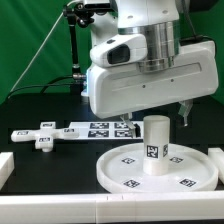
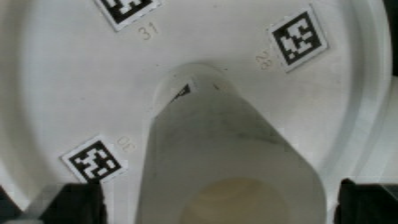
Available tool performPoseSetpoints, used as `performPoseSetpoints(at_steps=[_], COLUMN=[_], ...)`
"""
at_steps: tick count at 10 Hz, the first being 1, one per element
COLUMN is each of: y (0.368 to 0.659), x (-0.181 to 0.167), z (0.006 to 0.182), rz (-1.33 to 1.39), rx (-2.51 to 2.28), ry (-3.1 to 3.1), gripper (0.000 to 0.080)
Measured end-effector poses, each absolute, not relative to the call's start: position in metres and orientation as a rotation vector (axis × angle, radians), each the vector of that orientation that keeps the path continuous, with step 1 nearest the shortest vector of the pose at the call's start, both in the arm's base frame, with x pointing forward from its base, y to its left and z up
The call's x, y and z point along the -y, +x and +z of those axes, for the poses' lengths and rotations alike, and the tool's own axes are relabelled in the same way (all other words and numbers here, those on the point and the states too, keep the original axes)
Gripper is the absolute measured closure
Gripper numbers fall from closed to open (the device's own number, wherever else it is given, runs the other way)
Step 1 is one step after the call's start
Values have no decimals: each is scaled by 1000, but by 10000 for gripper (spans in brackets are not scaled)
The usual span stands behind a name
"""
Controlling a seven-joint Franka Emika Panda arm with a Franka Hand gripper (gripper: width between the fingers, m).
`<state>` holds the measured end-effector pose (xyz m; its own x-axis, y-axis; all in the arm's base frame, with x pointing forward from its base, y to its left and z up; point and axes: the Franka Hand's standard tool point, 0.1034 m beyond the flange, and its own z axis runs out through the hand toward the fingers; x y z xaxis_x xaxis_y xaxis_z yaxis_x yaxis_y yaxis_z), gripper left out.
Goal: Assemble round table
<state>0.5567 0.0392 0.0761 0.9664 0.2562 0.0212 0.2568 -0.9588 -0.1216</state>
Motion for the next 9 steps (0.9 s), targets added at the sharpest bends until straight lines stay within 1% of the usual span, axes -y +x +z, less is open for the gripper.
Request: performPoseSetpoints(at_steps=[2, 5, 8, 9], y=[557, 556, 555, 555], x=[-38, -39, -38, -38], z=[75, 74, 74, 74], rz=[-19, -21, -22, -22], rx=[705, 1043, 1131, 1130], ry=[-2961, -2884, -2857, -2857], gripper=[150, 150, 150, 278])
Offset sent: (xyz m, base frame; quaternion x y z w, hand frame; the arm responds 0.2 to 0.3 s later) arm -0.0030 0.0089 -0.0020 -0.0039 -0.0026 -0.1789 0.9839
